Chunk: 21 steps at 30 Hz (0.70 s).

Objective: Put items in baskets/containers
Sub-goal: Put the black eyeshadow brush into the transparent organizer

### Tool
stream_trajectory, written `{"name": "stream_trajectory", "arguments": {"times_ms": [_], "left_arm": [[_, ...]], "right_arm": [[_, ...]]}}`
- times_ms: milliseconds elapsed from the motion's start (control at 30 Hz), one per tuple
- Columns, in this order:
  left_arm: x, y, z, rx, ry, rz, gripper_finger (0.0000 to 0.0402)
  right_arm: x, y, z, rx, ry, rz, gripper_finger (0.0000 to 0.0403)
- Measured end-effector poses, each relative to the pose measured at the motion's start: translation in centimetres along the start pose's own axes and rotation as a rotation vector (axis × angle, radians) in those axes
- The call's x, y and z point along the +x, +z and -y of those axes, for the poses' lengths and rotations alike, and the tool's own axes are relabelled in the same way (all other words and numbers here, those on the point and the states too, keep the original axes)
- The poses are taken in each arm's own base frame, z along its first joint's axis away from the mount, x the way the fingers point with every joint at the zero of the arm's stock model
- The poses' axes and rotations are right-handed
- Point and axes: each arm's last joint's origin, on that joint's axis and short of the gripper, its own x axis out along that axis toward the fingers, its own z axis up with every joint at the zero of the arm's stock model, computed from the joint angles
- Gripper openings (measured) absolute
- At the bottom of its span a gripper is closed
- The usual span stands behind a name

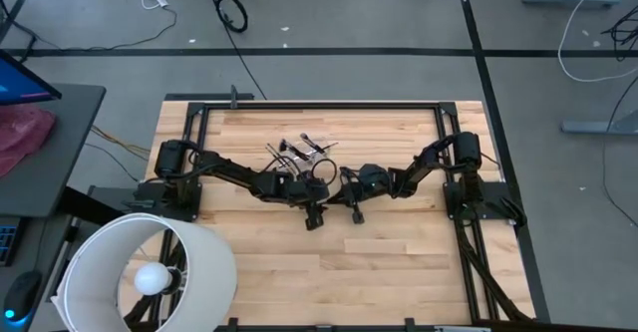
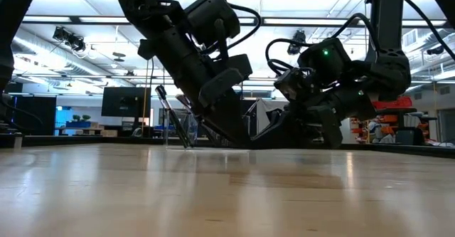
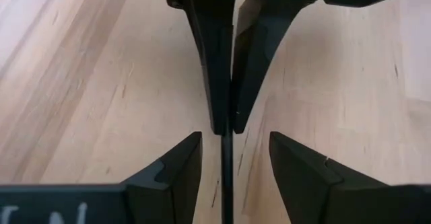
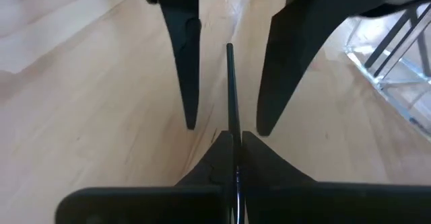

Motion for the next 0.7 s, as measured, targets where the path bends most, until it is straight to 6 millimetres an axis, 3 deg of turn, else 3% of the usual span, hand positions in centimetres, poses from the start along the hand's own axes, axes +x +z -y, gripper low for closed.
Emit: {"name": "stream_trajectory", "arguments": {"times_ms": [333, 700], "left_arm": [[-0.02, -0.13, 0.13, 0.013, 0.004, -0.009, 0.0169], [-0.02, -0.2, 0.09, 0.049, 0.006, -0.017, 0.0049]], "right_arm": [[0.01, 0.16, 0.04, -0.004, -0.003, 0.015, 0.0009], [0.0, 0.23, 0.05, -0.006, -0.004, 0.022, 0.001]]}}
